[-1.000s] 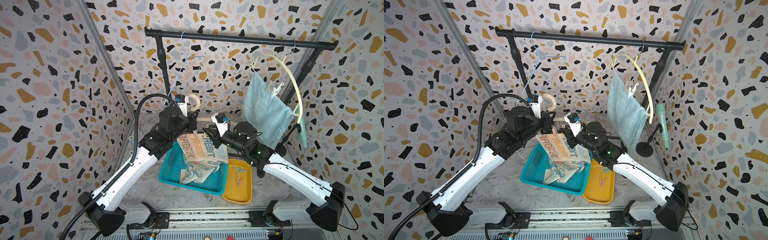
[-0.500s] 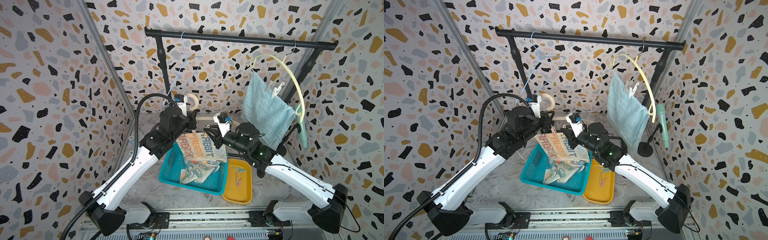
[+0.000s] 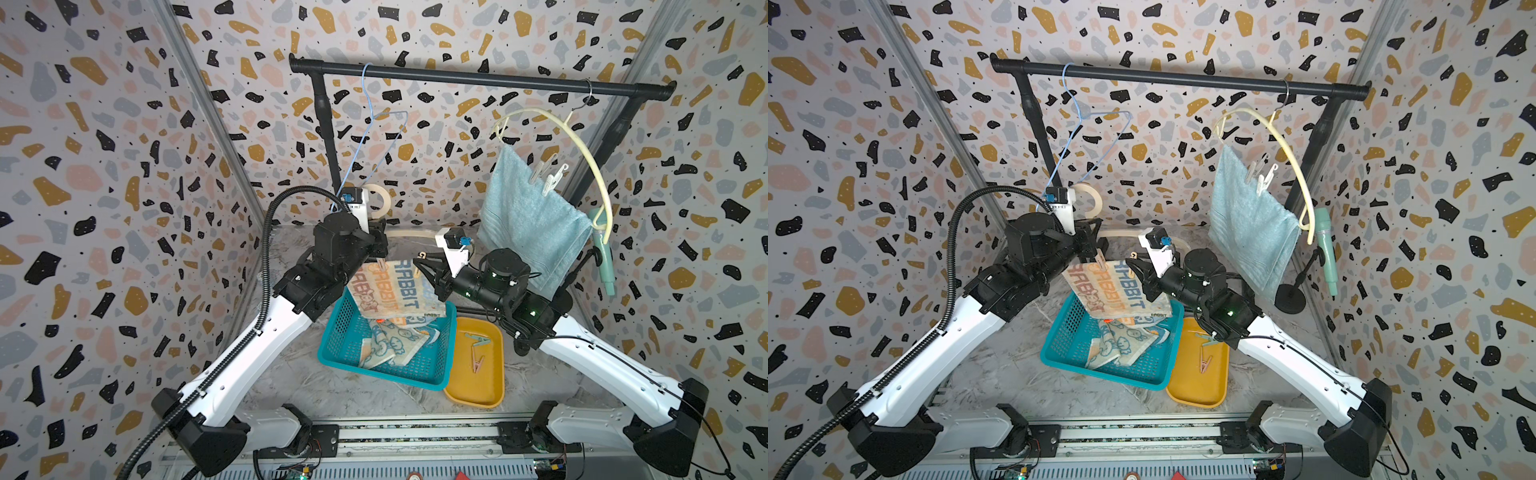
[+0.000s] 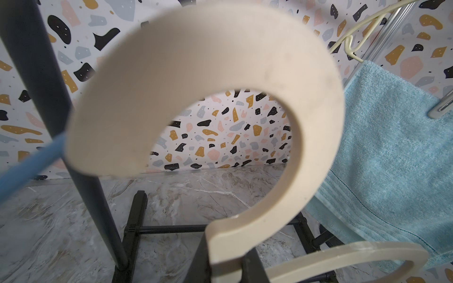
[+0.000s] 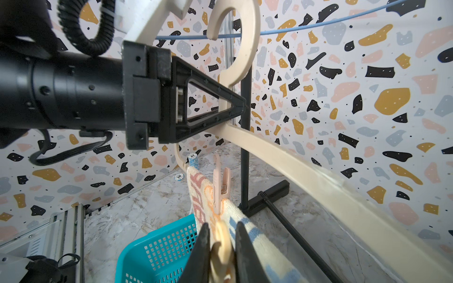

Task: Remove the clothespins securing towels to the hanger
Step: Remove the clothespin from the hanger.

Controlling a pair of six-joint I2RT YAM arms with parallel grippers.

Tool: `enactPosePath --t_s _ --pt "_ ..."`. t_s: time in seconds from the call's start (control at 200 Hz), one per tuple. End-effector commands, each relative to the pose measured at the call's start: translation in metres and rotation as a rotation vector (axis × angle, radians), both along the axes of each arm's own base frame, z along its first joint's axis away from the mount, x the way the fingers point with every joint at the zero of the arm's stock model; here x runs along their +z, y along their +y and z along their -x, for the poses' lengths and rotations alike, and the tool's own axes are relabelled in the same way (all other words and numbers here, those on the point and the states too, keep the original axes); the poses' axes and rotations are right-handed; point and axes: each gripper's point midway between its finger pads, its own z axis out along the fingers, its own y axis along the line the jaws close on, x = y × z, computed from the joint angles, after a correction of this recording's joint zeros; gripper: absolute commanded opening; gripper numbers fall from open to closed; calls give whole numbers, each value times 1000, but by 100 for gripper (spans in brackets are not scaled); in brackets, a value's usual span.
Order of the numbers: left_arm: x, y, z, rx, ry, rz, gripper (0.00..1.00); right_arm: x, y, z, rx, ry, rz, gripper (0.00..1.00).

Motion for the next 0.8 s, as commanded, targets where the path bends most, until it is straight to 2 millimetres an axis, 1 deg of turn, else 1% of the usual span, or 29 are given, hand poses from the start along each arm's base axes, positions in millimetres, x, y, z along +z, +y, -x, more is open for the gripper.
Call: enactPosePath --t_s 0.0,0.2,0.36,0.451,0.661,0.791 --pt "45 12 9 19 -115 44 0 9 -10 8 -2 -1 -25 0" --pt "49 18 15 23 -143 31 0 -2 -21 9 -41 44 -2 0" --pt "50 18 16 22 -148 14 0 -10 -36 14 -81 65 8 0" --pt "49 16 15 14 -145 7 0 -20 -44 15 -113 87 24 0" --pt "45 15 14 9 -139 -13 0 -35 -62 19 -169 122 49 0" --pt "44 13 15 -2 -138 -19 0 -51 -74 21 -209 155 67 0"
